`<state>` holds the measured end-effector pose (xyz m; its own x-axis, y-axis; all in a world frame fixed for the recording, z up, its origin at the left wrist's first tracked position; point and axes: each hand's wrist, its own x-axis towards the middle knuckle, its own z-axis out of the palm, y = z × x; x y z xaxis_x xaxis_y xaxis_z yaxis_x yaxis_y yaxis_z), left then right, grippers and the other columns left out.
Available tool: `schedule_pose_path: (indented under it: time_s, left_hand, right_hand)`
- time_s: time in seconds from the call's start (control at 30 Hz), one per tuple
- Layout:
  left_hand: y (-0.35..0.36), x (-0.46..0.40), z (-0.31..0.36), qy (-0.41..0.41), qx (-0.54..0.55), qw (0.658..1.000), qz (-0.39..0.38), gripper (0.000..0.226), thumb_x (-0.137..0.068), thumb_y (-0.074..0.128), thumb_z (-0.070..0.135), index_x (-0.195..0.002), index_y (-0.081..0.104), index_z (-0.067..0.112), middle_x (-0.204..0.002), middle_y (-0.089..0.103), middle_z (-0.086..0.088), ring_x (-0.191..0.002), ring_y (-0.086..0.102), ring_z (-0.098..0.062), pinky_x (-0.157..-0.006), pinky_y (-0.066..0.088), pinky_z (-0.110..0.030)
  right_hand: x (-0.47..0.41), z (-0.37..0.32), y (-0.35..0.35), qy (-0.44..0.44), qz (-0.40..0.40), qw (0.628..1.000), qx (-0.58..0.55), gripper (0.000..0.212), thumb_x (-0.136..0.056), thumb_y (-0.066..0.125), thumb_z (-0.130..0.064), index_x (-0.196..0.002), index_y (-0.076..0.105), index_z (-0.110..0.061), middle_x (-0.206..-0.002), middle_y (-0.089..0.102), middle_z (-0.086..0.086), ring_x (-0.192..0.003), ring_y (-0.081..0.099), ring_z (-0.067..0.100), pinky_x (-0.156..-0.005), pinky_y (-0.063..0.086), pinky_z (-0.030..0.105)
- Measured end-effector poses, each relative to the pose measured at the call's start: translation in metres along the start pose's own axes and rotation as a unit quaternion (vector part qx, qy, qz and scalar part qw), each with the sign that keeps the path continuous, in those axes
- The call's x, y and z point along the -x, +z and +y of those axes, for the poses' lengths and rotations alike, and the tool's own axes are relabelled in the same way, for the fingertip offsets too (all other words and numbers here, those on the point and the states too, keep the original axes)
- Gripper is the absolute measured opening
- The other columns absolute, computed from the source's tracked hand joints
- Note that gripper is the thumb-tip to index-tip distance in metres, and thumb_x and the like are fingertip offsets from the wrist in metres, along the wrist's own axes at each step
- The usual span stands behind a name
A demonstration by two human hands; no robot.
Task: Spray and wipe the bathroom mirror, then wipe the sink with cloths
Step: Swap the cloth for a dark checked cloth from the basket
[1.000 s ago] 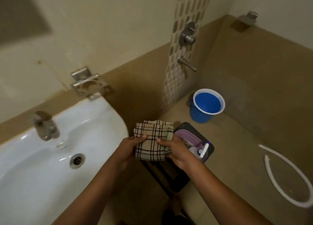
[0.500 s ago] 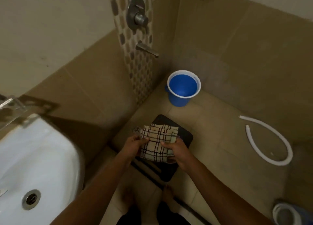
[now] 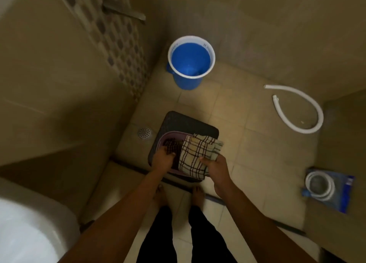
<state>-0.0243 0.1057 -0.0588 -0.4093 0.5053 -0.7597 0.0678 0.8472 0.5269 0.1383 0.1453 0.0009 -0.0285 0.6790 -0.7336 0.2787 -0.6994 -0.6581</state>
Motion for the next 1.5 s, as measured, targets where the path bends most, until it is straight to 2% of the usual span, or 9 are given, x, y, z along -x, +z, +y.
schedule_pose_path:
  time_s: [0.1,0.17,0.23,0.33,0.53,0.77,1.0,1.23,1.5]
  left_hand:
    - [0.011,-0.023,0.0,-0.015,-0.024,1.0,0.0,0.034,-0.095,0.054,0.007,-0.128,0.053,-0.002,-0.127,0.058,-0.022,-0.12,0.054,-0.036,-0.093,0.044,-0.036]
    - [0.019,-0.04,-0.003,-0.047,-0.025,0.999,0.003,0.023,-0.095,0.052,0.006,-0.115,0.058,-0.002,-0.119,0.058,-0.022,-0.118,0.056,-0.038,-0.091,0.046,-0.038]
    - [0.027,-0.054,-0.008,-0.089,-0.012,0.996,0.001,0.035,-0.094,0.049,0.007,-0.127,0.052,-0.006,-0.127,0.057,-0.025,-0.116,0.056,-0.04,-0.094,0.049,-0.04]
    - [0.037,-0.07,-0.013,-0.143,0.01,0.99,-0.007,0.048,-0.096,0.044,0.008,-0.142,0.039,-0.008,-0.136,0.052,-0.028,-0.12,0.054,-0.041,-0.102,0.047,-0.049]
    - [0.046,-0.082,-0.01,-0.142,-0.034,0.989,-0.001,0.046,-0.1,0.045,0.014,-0.14,0.041,-0.01,-0.14,0.049,-0.028,-0.126,0.05,-0.041,-0.102,0.044,-0.042]
    - [0.064,-0.086,-0.015,-0.112,-0.09,0.99,-0.002,0.052,-0.104,0.039,0.03,-0.143,0.037,-0.005,-0.148,0.041,-0.025,-0.135,0.042,-0.037,-0.11,0.034,-0.042]
    - [0.059,-0.084,-0.021,-0.063,-0.192,0.976,0.078,0.034,-0.093,0.062,0.02,-0.118,0.062,-0.002,-0.12,0.065,-0.02,-0.108,0.065,-0.034,-0.083,0.053,-0.038]
    - [0.045,-0.055,-0.015,0.003,-0.055,0.998,0.036,0.014,-0.088,0.06,0.011,-0.075,0.057,0.011,-0.075,0.057,-0.001,-0.08,0.055,-0.023,-0.053,0.037,-0.021]
    - [0.002,-0.021,-0.017,0.005,0.092,0.996,0.0,0.027,-0.082,0.058,-0.004,-0.1,0.055,0.014,-0.1,0.061,-0.006,-0.1,0.06,-0.029,-0.087,0.054,-0.048]
  right_hand:
    - [-0.003,0.007,0.003,0.0,0.003,1.0,0.007,0.033,-0.09,0.062,-0.001,-0.122,0.065,-0.011,-0.116,0.07,0.006,-0.108,0.065,0.024,-0.094,0.055,0.044]
    - [-0.005,0.013,0.004,0.008,-0.005,1.0,-0.008,0.031,-0.092,0.059,0.002,-0.12,0.064,-0.01,-0.106,0.07,0.001,-0.096,0.067,0.015,-0.076,0.06,0.025]
    - [-0.005,0.017,0.006,0.011,-0.011,1.0,-0.017,0.031,-0.092,0.056,0.005,-0.118,0.064,-0.011,-0.101,0.069,-0.001,-0.088,0.066,0.008,-0.062,0.056,0.015]
    - [-0.01,0.024,0.008,0.018,-0.01,1.0,-0.01,0.031,-0.092,0.057,0.004,-0.117,0.064,-0.013,-0.108,0.07,0.004,-0.096,0.066,0.013,-0.072,0.058,0.022]
    - [-0.02,0.037,0.008,0.028,0.002,1.0,-0.001,0.03,-0.092,0.06,-0.002,-0.104,0.065,-0.029,-0.111,0.071,0.002,-0.105,0.066,0.02,-0.094,0.054,0.047]
    - [-0.025,0.049,0.008,0.026,0.023,0.999,0.012,0.032,-0.092,0.063,-0.011,-0.123,0.063,-0.02,-0.122,0.068,0.003,-0.113,0.063,0.023,-0.096,0.052,0.054]
    - [-0.027,0.06,0.001,0.006,0.029,0.999,0.014,0.034,-0.092,0.064,-0.013,-0.125,0.062,-0.021,-0.123,0.068,0.003,-0.115,0.062,0.024,-0.094,0.053,0.056]
    - [-0.012,0.052,0.0,-0.02,0.028,0.999,0.01,0.036,-0.088,0.065,-0.018,-0.124,0.063,-0.019,-0.122,0.069,0.002,-0.114,0.063,0.023,-0.095,0.053,0.054]
    - [0.008,0.046,-0.009,-0.04,0.025,0.999,-0.015,0.034,-0.092,0.061,-0.004,-0.124,0.064,-0.015,-0.119,0.069,0.003,-0.109,0.065,0.018,-0.091,0.055,0.038]
